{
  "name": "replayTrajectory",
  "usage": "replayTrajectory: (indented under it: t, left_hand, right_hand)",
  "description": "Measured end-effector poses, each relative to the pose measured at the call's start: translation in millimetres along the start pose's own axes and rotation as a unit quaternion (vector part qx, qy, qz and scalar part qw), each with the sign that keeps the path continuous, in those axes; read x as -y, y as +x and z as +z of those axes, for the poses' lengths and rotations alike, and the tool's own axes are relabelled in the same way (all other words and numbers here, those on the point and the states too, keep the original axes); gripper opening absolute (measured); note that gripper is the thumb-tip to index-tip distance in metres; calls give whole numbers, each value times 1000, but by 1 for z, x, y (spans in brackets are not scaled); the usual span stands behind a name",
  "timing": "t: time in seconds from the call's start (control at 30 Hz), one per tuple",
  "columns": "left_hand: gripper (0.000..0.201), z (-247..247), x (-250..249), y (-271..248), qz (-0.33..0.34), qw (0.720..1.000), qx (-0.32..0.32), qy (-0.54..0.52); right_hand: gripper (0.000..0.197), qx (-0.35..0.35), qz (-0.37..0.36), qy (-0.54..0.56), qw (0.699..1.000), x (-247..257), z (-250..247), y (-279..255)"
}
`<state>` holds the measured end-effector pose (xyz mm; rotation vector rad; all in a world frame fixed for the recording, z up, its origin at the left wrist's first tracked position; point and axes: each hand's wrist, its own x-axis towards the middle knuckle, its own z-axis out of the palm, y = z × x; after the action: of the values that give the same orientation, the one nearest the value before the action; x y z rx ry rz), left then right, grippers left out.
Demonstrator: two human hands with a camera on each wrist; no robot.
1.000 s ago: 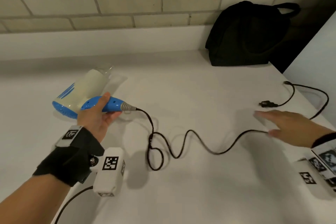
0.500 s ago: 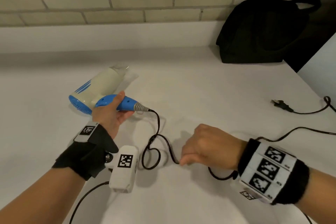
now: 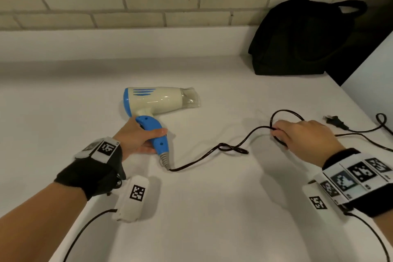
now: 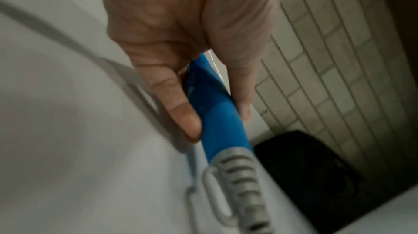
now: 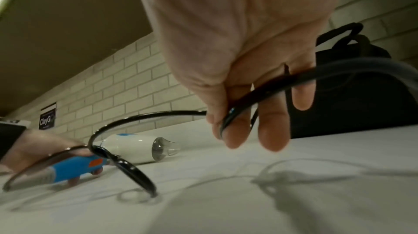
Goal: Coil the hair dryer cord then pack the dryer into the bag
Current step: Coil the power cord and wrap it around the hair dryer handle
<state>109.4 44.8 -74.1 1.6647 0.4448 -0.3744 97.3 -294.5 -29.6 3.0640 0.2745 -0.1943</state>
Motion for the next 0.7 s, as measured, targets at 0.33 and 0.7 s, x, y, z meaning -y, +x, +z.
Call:
replayTrajectory:
  t: [0.33,0.7]
  left_hand:
    - [72,55,0,-71,352,848,-23,396]
    - [26,70,-4,-68,259,964,15,57]
  right_hand:
    - [33,-102,-34,129,986,20,3,-18]
    - [17,-219,-196,-5,956,30,13,-37]
